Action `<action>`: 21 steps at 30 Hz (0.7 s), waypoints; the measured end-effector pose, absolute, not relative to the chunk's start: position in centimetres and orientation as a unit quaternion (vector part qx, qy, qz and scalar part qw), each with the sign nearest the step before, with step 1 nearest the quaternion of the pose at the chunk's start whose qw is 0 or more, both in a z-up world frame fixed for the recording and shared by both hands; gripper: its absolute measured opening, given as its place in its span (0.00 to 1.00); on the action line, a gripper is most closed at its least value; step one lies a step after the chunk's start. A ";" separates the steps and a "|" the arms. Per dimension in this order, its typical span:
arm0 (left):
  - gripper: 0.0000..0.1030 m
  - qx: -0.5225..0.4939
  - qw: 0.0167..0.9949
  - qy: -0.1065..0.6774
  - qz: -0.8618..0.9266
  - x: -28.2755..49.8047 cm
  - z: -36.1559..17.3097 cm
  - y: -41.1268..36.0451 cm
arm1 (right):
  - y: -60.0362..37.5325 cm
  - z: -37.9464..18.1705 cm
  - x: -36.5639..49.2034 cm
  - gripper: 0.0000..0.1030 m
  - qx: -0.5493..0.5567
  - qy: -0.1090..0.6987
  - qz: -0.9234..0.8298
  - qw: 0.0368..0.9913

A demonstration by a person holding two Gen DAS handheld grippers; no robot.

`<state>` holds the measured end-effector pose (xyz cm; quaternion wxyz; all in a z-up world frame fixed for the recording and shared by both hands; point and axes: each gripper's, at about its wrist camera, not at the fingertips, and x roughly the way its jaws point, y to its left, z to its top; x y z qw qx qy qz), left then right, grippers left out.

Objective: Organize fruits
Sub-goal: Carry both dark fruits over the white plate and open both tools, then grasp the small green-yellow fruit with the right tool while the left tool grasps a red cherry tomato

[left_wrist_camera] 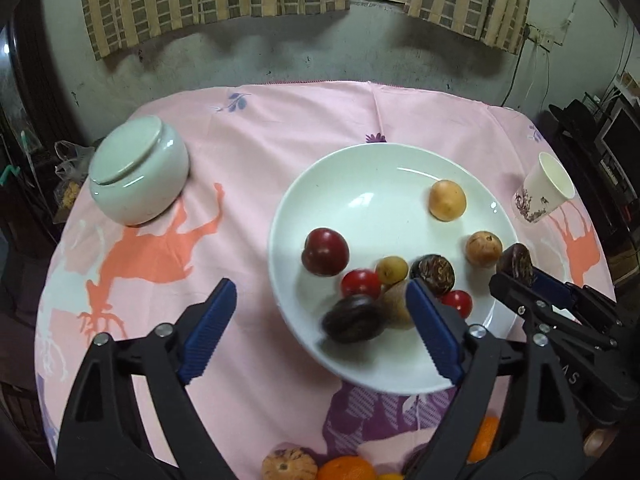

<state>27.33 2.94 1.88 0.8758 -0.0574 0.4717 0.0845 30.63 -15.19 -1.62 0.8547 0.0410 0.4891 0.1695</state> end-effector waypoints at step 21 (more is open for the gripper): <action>0.87 -0.088 0.840 0.524 0.110 12.8 0.3 4.8 | -19.6 0.1 24.3 0.69 0.114 0.499 0.190 0.838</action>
